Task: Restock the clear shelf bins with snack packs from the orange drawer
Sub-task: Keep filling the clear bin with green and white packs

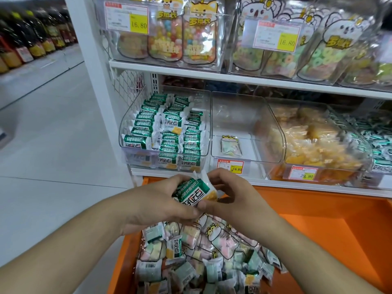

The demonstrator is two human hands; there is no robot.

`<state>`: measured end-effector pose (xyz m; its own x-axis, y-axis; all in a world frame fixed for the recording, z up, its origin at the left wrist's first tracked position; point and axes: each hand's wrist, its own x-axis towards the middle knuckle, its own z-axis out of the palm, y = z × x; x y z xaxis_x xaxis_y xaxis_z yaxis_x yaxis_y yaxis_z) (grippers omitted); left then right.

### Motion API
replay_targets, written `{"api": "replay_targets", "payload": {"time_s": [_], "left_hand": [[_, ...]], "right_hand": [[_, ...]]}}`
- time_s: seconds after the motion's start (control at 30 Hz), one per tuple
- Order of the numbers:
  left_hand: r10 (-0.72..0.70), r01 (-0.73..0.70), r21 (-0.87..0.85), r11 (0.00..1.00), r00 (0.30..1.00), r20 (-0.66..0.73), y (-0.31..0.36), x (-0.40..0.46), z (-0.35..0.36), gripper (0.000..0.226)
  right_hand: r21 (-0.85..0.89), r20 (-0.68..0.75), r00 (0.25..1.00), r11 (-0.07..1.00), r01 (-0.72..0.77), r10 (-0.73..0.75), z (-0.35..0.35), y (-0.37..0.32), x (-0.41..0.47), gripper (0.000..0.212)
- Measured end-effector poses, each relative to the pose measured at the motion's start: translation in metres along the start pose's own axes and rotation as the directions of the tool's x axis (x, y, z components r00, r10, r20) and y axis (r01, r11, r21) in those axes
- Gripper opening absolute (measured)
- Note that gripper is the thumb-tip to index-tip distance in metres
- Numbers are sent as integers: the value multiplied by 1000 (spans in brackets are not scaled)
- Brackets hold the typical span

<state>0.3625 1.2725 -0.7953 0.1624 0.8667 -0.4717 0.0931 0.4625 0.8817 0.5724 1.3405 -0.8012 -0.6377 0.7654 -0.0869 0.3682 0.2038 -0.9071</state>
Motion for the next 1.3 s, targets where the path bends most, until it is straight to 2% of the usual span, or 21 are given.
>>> {"api": "replay_targets", "payload": {"time_s": [0.17, 0.33, 0.4, 0.5, 0.6, 0.67, 0.73, 0.77, 0.83, 0.87, 0.9, 0.93, 0.97, 1.03, 1.07, 1.13, 1.23, 1.3], "left_hand": [[43, -33, 164, 986, 997, -58, 7, -3, -1, 77], [99, -59, 255, 965, 984, -145, 7, -3, -4, 99], [128, -75, 244, 967, 969, -211, 9, -2, -2, 106], [156, -113, 156, 981, 942, -298, 8, -1, -1, 95], [184, -142, 161, 977, 939, -291, 4, 0, 5, 72], [162, -130, 138, 982, 952, -259, 5, -2, 12, 59], [127, -109, 86, 990, 965, -231, 5, -3, 19, 65], [116, -103, 69, 992, 968, -222, 7, -4, 23, 78], [121, -118, 27, 993, 963, -242, 8, -2, 31, 104], [197, -189, 59, 980, 961, -193, 3, -5, 32, 102], [255, -236, 107, 966, 943, -215, -1, -3, 30, 88], [301, -270, 156, 950, 925, -233, -4, 0, 26, 74], [295, -278, 103, 955, 928, -226, -1, 0, 28, 67], [175, -178, -2, 984, 970, -168, 5, 7, 30, 74], [151, -144, 53, 988, 976, -159, 5, 5, 27, 76], [154, -144, 70, 987, 973, -174, 2, 0, 18, 77], [193, -164, 143, 976, 956, -221, 5, 1, 12, 71], [201, -161, 171, 972, 947, -250, 6, -1, 8, 69]], "right_hand": [[245, 21, 999, 969, -35, 31, -7, -1, 1, 16], [290, 4, 998, 955, -58, 60, -5, 9, 6, 55], [344, 18, 998, 936, -69, 67, -5, 6, 6, 62], [429, 12, 994, 898, -102, 107, -4, 7, 9, 52], [482, -24, 986, 866, -132, 164, 2, 13, 10, 52], [479, -53, 982, 867, -135, 181, 7, 17, 9, 65], [468, -63, 980, 873, -136, 187, 12, 20, 8, 84], [462, -47, 982, 875, -143, 185, 14, 19, 7, 83], [462, -12, 979, 869, -175, 203, 18, 13, 7, 57], [471, 10, 977, 861, -193, 213, 20, 13, 7, 45], [488, 25, 976, 850, -200, 215, 22, 13, 7, 38], [508, 25, 976, 838, -198, 215, 23, 13, 8, 37], [526, 13, 975, 828, -195, 221, 24, 13, 8, 39], [539, -9, 981, 827, -159, 195, 26, 15, 8, 37], [525, -17, 981, 837, -157, 194, 25, 16, 8, 33], [465, -13, 984, 872, -153, 179, 21, 15, 7, 31], [356, 6, 990, 925, -131, 138, 15, 12, 8, 54], [318, 6, 994, 942, -108, 112, 10, 7, 13, 50]]}}
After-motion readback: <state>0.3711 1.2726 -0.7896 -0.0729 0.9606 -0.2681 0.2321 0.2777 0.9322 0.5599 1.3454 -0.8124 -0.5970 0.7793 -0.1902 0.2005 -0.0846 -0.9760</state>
